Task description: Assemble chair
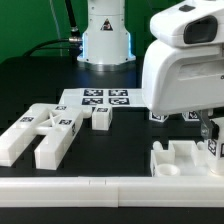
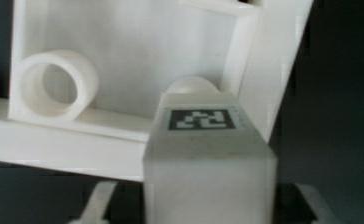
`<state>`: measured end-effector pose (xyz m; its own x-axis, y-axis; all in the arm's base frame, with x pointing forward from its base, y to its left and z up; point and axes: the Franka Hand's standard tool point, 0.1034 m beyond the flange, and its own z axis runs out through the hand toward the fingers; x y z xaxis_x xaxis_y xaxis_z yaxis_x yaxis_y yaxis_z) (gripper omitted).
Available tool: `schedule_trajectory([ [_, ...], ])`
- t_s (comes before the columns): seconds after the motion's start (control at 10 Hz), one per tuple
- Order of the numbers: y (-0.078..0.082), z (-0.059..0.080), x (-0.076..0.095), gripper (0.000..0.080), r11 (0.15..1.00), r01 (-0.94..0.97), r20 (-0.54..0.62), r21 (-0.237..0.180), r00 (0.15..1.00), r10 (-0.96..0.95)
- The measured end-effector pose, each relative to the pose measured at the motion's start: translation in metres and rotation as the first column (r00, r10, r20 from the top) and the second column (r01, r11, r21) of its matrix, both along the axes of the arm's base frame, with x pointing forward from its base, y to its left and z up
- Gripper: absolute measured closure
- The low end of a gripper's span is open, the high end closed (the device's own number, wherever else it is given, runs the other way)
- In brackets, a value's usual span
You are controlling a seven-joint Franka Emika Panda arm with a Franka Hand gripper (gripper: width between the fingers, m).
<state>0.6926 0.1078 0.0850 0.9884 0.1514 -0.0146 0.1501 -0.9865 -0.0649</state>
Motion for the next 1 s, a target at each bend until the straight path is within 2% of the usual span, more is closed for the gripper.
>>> schedule_trajectory([
  [0.2, -0.0004, -0.0006, -0.0003, 0.051, 0.972, 0.237, -0.015, -0.003, 0.972, -0.237],
  [0.4, -0.0008, -0.0011, -0.0008, 0.0508, 0.905, 0.425, -0.026, -0.013, 0.905, -0.425],
  [0.7, -0.0023, -0.0017, -0.0007, 0.0508, 0.72, 0.694, -0.039, -0.032, 0.719, -0.694],
  [1.0, -0.0045, -0.0017, -0.0003, 0.0508, 0.484, 0.874, -0.057, -0.047, 0.481, -0.875],
])
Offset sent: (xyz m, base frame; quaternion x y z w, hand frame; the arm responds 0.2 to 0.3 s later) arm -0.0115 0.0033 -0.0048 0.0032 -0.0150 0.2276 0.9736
